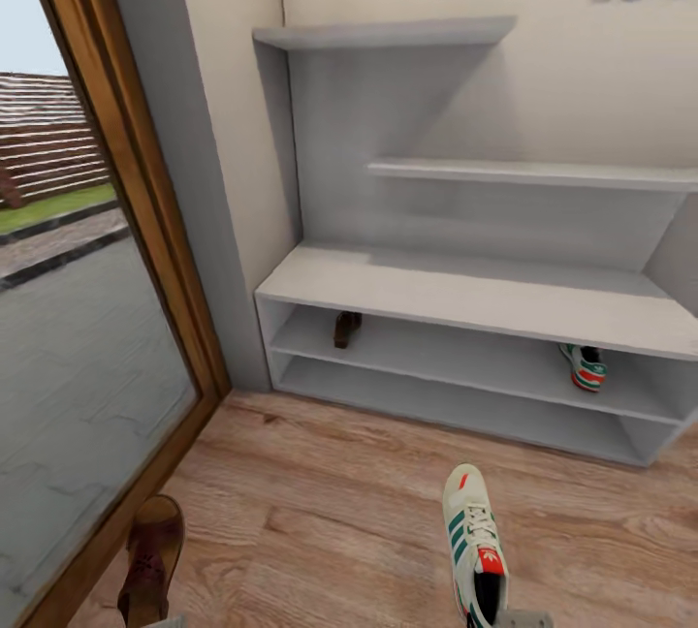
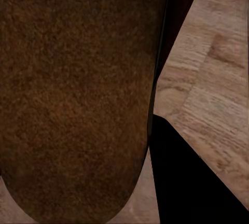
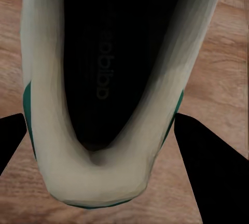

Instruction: Pick up the two gym shoes and the two sandals from the corridor floor and place them onto the hallstand (shoe rack) in the corridor, making sure they are on the rack and not on the floor. Arrange them so the two gym shoes are next to each other and the two sandals are next to each other.

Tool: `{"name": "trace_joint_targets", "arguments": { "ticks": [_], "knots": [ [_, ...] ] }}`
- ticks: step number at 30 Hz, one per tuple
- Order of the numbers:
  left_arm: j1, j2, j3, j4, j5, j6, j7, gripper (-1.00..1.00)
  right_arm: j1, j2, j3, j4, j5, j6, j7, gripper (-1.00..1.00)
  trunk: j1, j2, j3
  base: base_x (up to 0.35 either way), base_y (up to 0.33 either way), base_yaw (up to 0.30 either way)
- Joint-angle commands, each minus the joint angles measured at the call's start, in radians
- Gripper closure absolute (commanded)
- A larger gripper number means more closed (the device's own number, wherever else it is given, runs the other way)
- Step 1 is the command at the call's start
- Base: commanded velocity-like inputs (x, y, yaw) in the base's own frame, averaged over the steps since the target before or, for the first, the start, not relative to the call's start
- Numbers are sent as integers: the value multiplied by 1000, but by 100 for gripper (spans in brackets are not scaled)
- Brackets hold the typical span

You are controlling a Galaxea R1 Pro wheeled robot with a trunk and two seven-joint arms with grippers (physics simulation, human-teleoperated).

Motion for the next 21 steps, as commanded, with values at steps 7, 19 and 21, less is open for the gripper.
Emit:
{"name": "trace_joint_targets", "arguments": {
  "ticks": [7,19,21],
  "knots": [
    [-1,-1,8,1,-14,-4,1,100,-2,1,-8,1,10,-3,-4,100,0,0,-6,0,24,-277],
    [-1,-2,8,1,-16,-4,0,100,-1,1,-8,1,10,-3,-4,100,0,0,-16,0,0,-277],
    [-1,-2,8,1,-16,-4,0,100,-1,1,-8,1,10,-3,-4,100,0,0,-17,0,0,-277]
  ]
}}
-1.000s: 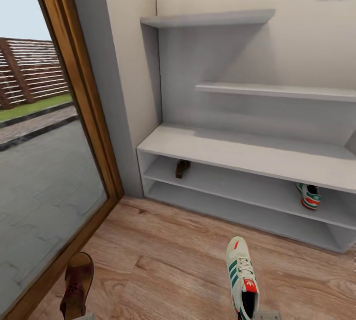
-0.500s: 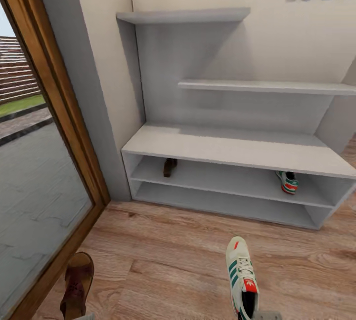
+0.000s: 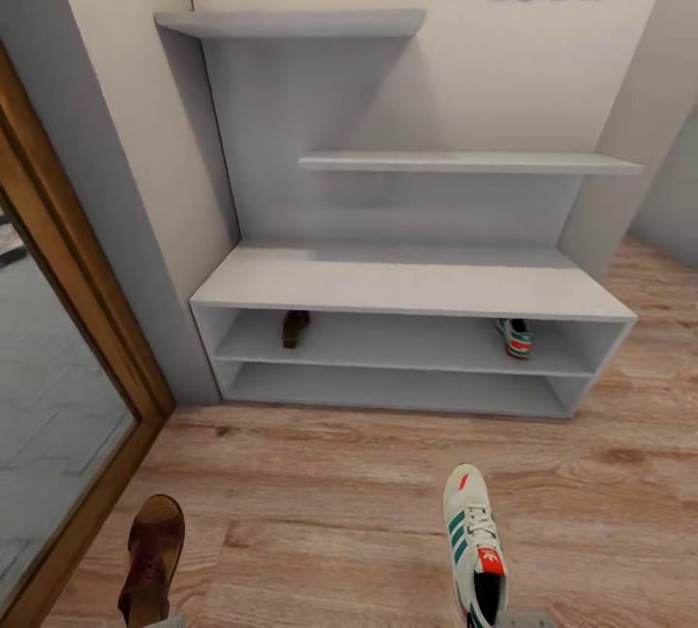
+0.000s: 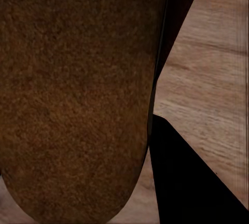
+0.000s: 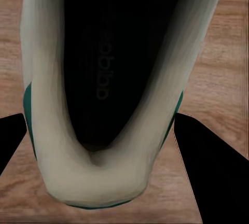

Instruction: Pick up the two gym shoes and the two sandals from the corridor floor and place them onto the hallstand (shoe rack) in the corridor, making sure they are on the rack and not on the floor. Arrange them so the two gym shoes are next to each other and the two sandals are next to each other.

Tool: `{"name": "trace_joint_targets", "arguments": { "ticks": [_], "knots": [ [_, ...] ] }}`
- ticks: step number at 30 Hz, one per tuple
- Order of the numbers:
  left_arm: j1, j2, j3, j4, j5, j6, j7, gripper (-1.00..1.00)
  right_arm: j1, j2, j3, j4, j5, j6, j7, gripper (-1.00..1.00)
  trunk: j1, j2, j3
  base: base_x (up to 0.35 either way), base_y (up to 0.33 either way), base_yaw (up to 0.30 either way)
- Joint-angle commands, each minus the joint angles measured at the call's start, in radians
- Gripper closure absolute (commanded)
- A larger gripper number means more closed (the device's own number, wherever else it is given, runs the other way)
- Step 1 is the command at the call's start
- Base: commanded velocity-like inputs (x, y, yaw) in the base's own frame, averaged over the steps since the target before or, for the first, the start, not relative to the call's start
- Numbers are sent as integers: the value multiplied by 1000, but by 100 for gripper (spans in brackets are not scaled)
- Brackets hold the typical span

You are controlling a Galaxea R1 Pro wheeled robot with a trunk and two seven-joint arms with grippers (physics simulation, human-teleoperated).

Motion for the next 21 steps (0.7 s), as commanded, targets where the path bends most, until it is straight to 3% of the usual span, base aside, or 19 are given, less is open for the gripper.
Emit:
{"name": "trace_joint_targets", "arguments": {
  "ticks": [1,10,21],
  "knots": [
    [-1,0,8,1,-14,-4,1,100,-1,1,-7,1,11,-3,-4,100,0,0,-2,0,0,-277],
    [-1,0,8,1,-14,-4,1,100,-1,1,-7,1,11,-3,-4,100,0,0,-8,0,0,-252],
    [-1,0,8,1,-17,-3,1,100,-1,-2,-5,1,16,-3,-1,100,0,0,-9,0,0,-24]
  ]
}}
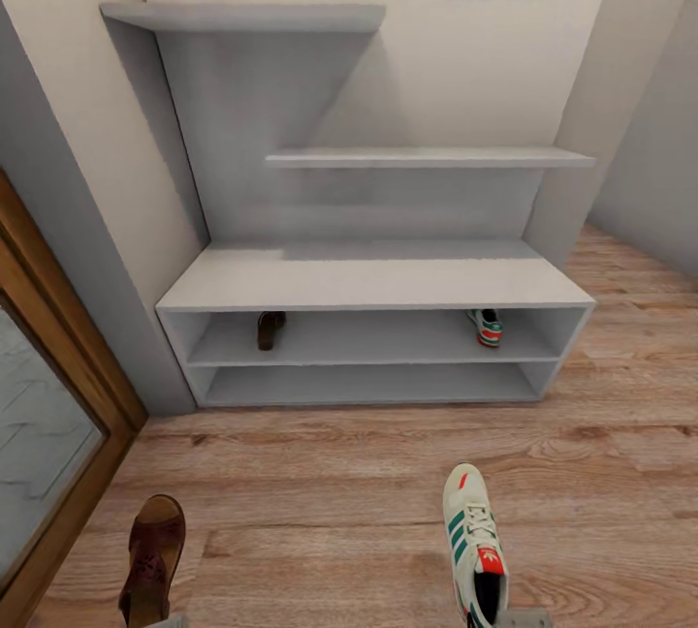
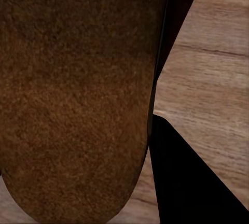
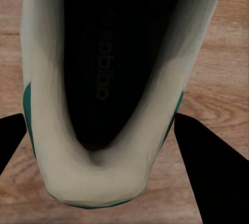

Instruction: Pick up the two gym shoes and the two sandals from the corridor floor and place them onto the hallstand (shoe rack) in the corridor, making sure they are on the rack and not on the floor. Arrange them so the two gym shoes are next to each other and the two sandals are next to each other.

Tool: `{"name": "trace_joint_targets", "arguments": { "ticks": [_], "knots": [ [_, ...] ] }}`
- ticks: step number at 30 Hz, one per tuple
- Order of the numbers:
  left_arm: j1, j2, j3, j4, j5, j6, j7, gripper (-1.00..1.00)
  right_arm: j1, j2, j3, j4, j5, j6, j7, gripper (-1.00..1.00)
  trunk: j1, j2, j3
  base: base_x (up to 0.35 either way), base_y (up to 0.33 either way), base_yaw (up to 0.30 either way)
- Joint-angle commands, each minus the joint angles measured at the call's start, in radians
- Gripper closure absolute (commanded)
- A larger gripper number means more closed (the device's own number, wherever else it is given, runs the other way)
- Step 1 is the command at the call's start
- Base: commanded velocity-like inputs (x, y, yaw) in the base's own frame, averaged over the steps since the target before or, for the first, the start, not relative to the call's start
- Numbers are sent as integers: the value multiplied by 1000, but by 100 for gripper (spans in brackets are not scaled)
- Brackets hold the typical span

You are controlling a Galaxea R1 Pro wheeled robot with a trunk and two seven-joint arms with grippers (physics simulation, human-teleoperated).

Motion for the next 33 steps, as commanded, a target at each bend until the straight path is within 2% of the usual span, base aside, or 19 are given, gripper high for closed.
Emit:
{"name": "trace_joint_targets", "arguments": {
  "ticks": [1,11,14,16,18,21,22,25,29,33],
  "knots": [
    [-1,-1,7,1,-15,-3,1,100,-1,0,-7,1,10,-3,-4,100,0,0,-1,0,0,0],
    [-7,-5,-1,1,-20,3,0,100,-1,-1,-8,-2,8,-3,-5,100,0,0,-1,0,0,0],
    [-61,-9,-7,-16,-24,26,-13,100,-1,-22,-14,-5,6,-3,-9,100,0,0,-1,0,0,0],
    [-118,-9,-11,-18,-26,66,-24,100,-1,-46,-16,-5,5,-2,-11,100,0,0,-1,0,0,0],
    [-148,-9,-16,-19,-30,102,-27,100,-1,-56,-17,-5,5,-2,-11,100,0,0,-1,0,0,0],
    [-245,-16,-51,-20,-56,246,-32,100,-1,-94,-24,-6,0,-1,-11,100,0,0,-1,0,0,0],
    [-263,-17,-60,-21,-62,272,-33,100,-1,-100,-28,-6,-2,-1,-11,100,0,0,-1,0,0,0],
    [-346,-24,-112,-21,-85,392,-35,100,-1,-126,-73,-7,-27,-1,-9,100,0,0,-1,0,0,0],
    [-430,-40,-173,-21,-95,532,-44,100,-1,-140,-127,-8,-49,-1,-7,100,0,0,-1,0,0,0],
    [-502,-51,-200,-21,-98,663,-81,100,-1,-150,-145,-8,-54,0,-6,100,0,0,-1,0,0,0]
  ]
}}
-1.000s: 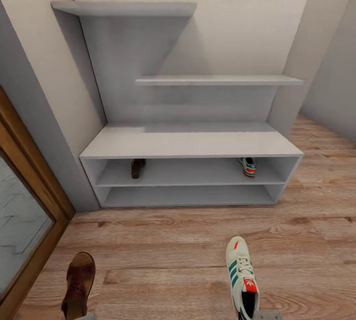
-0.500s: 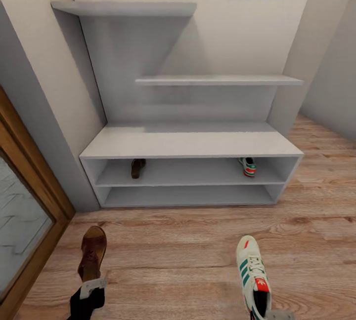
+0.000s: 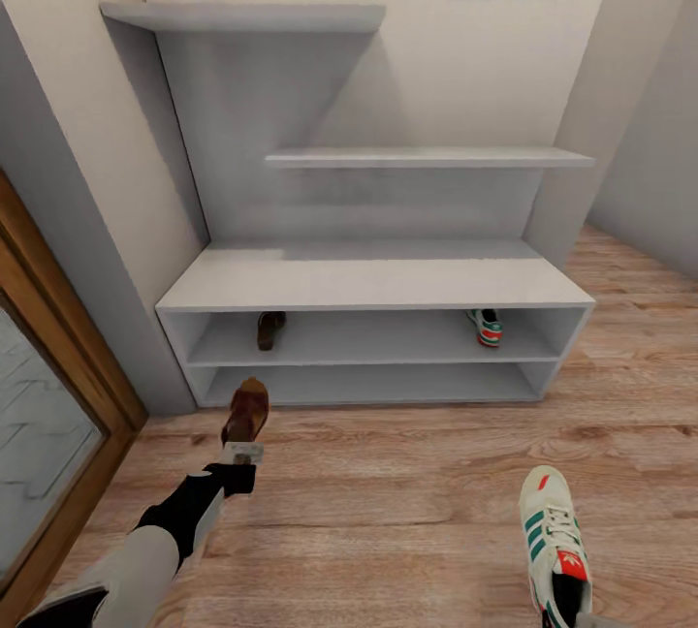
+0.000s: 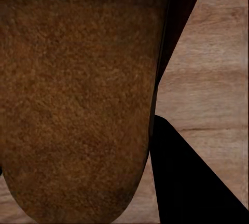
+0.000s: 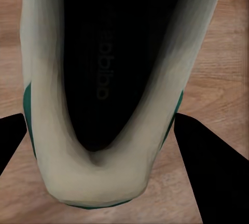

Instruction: Pick up the two gym shoes and the two sandals from the corridor floor and place them onto the hallstand (shoe rack) in the corridor, making sure they are on the rack and not on the floor. Arrange them so the two gym shoes are next to each other and the two sandals are next to each other.

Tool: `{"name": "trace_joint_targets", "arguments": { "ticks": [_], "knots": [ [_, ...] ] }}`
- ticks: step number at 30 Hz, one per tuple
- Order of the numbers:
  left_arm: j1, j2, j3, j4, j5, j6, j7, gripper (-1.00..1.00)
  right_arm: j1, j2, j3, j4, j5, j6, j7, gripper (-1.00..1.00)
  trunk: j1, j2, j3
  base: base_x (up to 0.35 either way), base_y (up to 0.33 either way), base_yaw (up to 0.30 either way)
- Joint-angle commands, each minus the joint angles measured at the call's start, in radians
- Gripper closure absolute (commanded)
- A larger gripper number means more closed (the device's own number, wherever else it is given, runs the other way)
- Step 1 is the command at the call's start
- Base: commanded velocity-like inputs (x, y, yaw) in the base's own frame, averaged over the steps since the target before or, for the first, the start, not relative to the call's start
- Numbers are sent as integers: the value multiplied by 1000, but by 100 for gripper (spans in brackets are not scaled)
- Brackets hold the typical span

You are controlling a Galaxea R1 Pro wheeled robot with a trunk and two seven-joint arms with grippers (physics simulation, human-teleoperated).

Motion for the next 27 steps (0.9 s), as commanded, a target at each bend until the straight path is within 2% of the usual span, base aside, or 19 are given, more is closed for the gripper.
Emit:
{"name": "trace_joint_targets", "arguments": {
  "ticks": [1,4,11,17,27],
  "knots": [
    [-13,-1,8,-2,-16,28,-15,100,-1,-1,-5,1,10,-2,-4,100,0,0,-1,0,0,0],
    [-73,-3,3,-2,-16,118,-49,100,0,-4,-8,1,9,-2,-4,100,0,0,-1,0,0,0],
    [-171,-4,1,-2,-16,256,-72,100,0,-1,-9,2,7,-3,-4,100,0,0,-1,0,0,0],
    [-175,5,-5,-4,-19,267,-72,100,0,4,-7,3,9,-3,-4,100,0,0,-1,32,-9,0],
    [-172,1,-2,-4,-18,261,-74,100,-1,6,-7,3,9,-3,-4,100,0,0,-1,270,-149,0]
  ]
}}
